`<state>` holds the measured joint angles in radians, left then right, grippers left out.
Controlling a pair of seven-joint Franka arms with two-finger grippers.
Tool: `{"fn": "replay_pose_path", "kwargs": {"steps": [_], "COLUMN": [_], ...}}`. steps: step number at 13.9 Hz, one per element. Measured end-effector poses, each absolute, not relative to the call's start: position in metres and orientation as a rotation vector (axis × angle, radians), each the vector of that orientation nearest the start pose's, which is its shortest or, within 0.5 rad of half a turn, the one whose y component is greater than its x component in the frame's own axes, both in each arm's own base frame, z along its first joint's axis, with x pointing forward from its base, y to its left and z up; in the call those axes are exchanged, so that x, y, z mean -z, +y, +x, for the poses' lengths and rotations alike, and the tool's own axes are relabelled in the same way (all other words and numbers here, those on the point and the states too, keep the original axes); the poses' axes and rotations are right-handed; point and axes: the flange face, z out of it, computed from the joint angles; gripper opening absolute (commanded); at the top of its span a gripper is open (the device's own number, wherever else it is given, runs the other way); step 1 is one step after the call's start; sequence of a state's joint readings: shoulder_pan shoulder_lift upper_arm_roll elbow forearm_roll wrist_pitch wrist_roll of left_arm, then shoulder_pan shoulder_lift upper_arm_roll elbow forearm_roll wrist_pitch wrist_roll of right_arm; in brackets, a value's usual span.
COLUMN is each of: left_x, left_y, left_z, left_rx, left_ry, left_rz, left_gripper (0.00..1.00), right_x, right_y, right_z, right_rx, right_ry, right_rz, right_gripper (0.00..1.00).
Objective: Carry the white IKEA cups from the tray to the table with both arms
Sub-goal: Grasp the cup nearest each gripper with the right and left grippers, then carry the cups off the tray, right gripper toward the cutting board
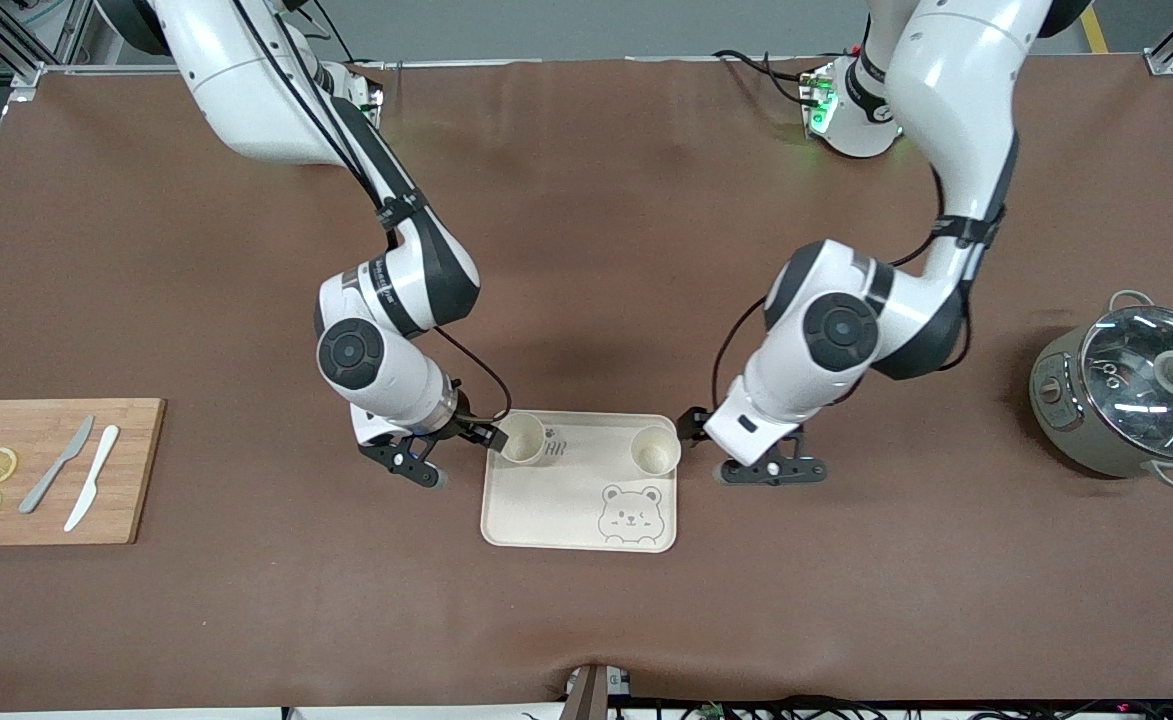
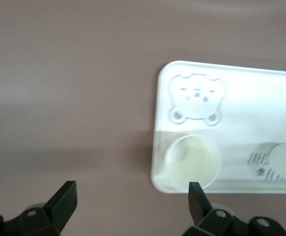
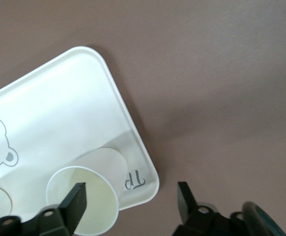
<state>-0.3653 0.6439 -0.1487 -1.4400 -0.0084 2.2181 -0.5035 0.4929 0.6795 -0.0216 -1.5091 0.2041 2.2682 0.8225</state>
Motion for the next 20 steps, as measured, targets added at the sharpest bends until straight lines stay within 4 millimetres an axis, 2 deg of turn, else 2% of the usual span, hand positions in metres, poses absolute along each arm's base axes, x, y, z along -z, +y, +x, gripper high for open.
{"fn": "replay_pose_path", "kwargs": {"steps": [2, 3, 5, 6, 7, 10, 12, 13, 14, 15, 17, 20], "left_x": [-0.304, -0.293, -0.275, -0.266, -0.258, -0.245, -0.240, -0.238, -0.237, -0.236, -0.234, -0.236], "left_y": [-0.351, -0.352, -0.353, -0.356, -0.361, -0.368, -0.367, -0.367, -0.366, -0.366, -0.366, -0.368], "left_z": [0.647, 0.649, 0.651, 0.649, 0.645, 0.636, 0.633, 0.632, 0.632, 0.632, 0.632, 0.633], "left_rx": [0.146, 0.160, 0.172, 0.164, 0.150, 0.113, 0.098, 0.094, 0.091, 0.089, 0.084, 0.101], "left_ry": [-0.055, -0.060, -0.064, -0.059, -0.049, -0.029, -0.028, -0.028, -0.028, -0.028, -0.029, -0.032], "left_rz": [-3.300, -3.305, -3.312, -3.311, -3.309, -3.301, -3.296, -3.294, -3.293, -3.293, -3.291, -3.300], "left_gripper": [1.00, 0.98, 0.93, 0.93, 0.87, 0.70, 0.52, 0.38, 0.14, 0.00, 0.00, 0.00], "right_x": [-0.260, -0.256, -0.252, -0.251, -0.250, -0.250, -0.253, -0.258, -0.265, -0.273, -0.298, -0.337], "right_y": [0.348, 0.355, 0.364, 0.366, 0.369, 0.370, 0.369, 0.369, 0.367, 0.360, 0.328, 0.249], "right_z": [0.632, 0.629, 0.625, 0.623, 0.622, 0.621, 0.623, 0.627, 0.630, 0.634, 0.645, 0.659], "right_rx": [-0.028, -0.031, -0.037, -0.038, -0.038, -0.039, -0.029, -0.018, -0.023, -0.044, -0.105, -0.185], "right_ry": [0.723, 0.723, 0.712, 0.706, 0.700, 0.696, 0.698, 0.699, 0.703, 0.714, 0.716, 0.670], "right_rz": [-2.882, -2.883, -2.889, -2.892, -2.895, -2.898, -2.894, -2.889, -2.893, -2.905, -2.939, -2.970], "right_gripper": [0.64, 0.54, 0.26, 0.04, 0.00, 0.00, 0.00, 0.00, 0.00, 0.00, 0.00, 0.00]}}
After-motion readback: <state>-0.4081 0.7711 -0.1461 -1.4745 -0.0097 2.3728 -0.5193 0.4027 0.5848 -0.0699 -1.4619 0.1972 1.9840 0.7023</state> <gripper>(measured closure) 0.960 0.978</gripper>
